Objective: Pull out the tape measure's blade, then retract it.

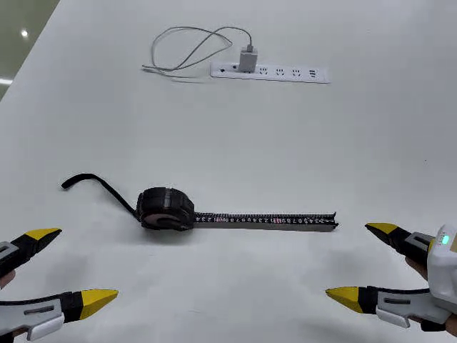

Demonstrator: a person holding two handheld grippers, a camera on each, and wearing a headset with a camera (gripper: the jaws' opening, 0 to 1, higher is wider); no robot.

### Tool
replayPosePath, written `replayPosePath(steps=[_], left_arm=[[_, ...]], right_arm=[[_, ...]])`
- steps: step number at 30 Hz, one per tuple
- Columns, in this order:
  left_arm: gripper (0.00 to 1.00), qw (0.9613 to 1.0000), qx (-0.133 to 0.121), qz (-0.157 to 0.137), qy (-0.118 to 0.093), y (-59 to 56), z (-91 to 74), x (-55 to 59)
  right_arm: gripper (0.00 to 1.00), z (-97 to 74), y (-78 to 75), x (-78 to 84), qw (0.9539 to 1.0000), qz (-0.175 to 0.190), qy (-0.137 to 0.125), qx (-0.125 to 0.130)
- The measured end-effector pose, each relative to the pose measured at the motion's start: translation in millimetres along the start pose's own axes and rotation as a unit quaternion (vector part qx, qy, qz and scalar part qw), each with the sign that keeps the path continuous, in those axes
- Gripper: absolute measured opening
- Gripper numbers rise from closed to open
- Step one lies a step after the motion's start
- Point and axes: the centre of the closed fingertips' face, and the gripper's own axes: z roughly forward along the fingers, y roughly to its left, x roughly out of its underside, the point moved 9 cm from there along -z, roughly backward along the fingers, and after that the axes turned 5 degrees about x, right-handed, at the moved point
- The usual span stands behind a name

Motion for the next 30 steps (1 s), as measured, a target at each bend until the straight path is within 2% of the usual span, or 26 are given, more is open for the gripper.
replayPosePath(steps=[5, 10, 16, 30], left_arm=[[0.86, 0.9998, -0.007, -0.015, -0.006, -3.6, -1.2, 5.0], [0.87, 0.9998, -0.006, -0.015, -0.01, -9.0, -1.0, 7.3], [0.89, 0.9994, -0.008, -0.03, -0.015, -8.6, -1.8, 10.3], [0.91, 0.9996, -0.01, -0.023, -0.01, -9.5, -3.3, 10.6]], right_arm=[[0.79, -2.8, 4.4, 9.3, 1.0, 0.008, -0.001, 0.004], [0.8, -5.5, 6.9, 12.3, 0.9999, 0.014, 0.0, 0.004], [0.8, -6.2, 7.4, 17.0, 0.9998, 0.022, 0.002, 0.003], [0.85, -7.1, 7.6, 17.8, 0.9995, 0.031, -0.003, 0.001]])
